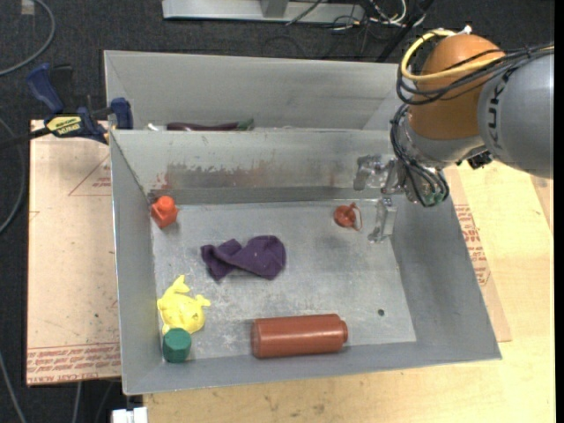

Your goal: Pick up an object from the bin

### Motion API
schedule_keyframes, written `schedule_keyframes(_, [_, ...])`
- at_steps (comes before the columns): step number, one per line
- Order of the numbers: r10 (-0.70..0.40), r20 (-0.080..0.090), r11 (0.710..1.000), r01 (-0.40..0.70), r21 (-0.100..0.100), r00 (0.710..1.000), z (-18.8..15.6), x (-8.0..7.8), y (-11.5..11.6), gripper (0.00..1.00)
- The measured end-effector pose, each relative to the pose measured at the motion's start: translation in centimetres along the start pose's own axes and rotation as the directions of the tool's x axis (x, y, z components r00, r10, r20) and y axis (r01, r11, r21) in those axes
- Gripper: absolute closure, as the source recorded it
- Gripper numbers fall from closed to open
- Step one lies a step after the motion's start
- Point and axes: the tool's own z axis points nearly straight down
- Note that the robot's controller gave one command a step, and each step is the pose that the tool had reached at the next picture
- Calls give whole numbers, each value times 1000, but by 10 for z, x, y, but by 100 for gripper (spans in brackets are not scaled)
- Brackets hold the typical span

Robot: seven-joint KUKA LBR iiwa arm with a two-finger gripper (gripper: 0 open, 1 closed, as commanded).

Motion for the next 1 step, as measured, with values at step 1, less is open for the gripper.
schedule_keyframes(1, [-1,7,1000,1,1,1000,-5,-2,0,0])
